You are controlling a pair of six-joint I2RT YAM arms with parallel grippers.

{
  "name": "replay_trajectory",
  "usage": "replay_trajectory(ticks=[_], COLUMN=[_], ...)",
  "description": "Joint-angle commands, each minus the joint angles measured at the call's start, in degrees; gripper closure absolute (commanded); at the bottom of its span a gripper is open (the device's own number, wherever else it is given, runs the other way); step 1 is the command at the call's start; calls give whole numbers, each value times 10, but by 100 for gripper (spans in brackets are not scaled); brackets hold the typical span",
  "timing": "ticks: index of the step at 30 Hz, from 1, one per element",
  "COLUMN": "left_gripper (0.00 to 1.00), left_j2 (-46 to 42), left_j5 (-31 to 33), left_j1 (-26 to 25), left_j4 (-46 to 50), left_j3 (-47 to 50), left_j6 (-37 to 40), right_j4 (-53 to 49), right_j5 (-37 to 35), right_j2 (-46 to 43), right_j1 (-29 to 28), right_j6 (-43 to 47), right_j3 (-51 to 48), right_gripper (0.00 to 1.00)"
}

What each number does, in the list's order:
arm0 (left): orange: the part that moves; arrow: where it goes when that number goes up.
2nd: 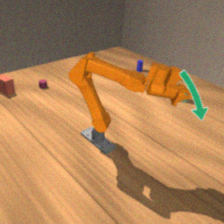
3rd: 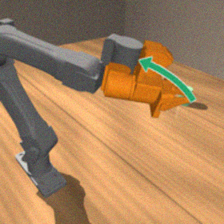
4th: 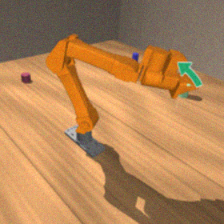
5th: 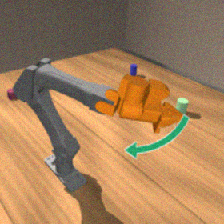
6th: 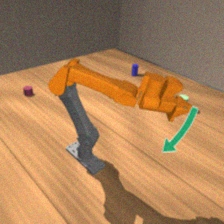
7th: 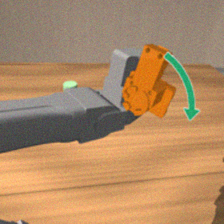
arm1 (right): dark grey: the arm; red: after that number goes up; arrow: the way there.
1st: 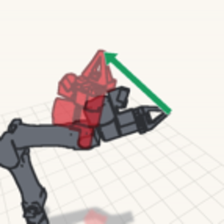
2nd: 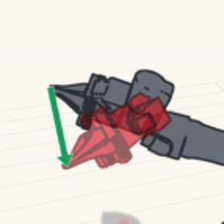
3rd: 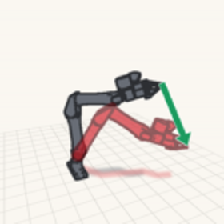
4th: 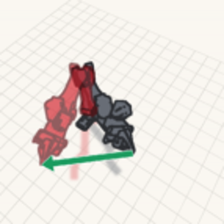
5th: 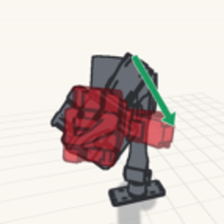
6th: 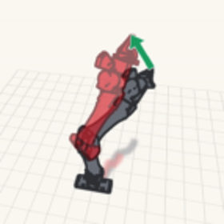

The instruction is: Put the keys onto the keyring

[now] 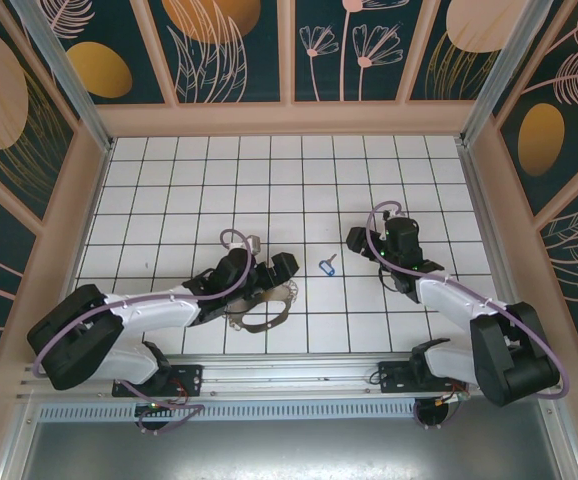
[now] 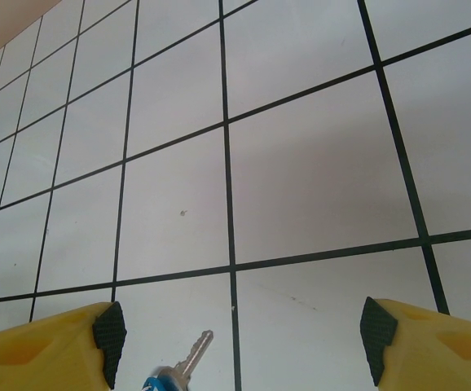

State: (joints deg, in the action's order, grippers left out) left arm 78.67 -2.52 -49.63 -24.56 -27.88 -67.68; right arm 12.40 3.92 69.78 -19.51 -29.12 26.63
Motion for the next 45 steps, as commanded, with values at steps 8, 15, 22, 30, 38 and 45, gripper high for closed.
replay_trajectory(ticks=[8,15,22,30,38,45], left_gripper=[1,1,1,1,1,7], left_j2=[71,109,146,151,35,9], left_j5=[-8,15,48,53,59,16], left_j1=[-2,-2,4,37,37,37], left_j4=[-50,-32,-20,-25,101,205], left_j3=[-5,-38,-73,-99,-116,-118], left_j6=[-3,32,71,123,300,430], right_j4=[-19,-30,-30,-26,-29,-37], right_j5=[-6,-1,5,19,9,18], right_j2=[-10,-16,-17,-15,-22,-30], right_j1=[-5,-5,-6,-17,-19,-20], right_j6=[-15,-15,-15,-16,-12,1], right_j3=[32,40,42,35,19,17], right_gripper=[22,22,23,23,23,23])
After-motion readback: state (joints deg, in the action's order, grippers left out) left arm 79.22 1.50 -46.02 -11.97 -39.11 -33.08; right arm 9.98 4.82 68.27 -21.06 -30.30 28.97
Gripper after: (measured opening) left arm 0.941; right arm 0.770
